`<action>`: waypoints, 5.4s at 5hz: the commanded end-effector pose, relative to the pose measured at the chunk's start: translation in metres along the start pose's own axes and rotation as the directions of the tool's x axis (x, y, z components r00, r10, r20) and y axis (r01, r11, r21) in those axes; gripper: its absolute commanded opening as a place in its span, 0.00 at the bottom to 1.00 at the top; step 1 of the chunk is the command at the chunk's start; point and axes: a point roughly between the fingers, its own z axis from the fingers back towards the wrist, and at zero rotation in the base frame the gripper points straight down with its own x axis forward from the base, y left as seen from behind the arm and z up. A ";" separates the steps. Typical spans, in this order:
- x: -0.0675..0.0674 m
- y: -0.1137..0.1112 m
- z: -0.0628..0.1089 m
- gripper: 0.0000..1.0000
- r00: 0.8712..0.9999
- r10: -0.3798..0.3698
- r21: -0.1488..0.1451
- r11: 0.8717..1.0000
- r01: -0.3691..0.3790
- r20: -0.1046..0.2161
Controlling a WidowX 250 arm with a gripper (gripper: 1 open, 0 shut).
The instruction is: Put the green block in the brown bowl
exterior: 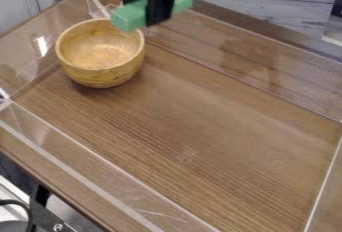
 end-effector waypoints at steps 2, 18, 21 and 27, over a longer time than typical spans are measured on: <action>0.012 0.033 0.014 0.00 0.997 0.015 0.032 0.999 -0.017 0.073; 0.020 0.099 -0.081 0.00 0.994 -0.005 0.053 0.999 0.000 0.107; 0.026 0.106 -0.091 1.00 0.993 0.004 0.042 0.999 -0.009 0.118; 0.031 0.114 -0.091 1.00 0.990 0.017 0.019 1.000 -0.020 0.139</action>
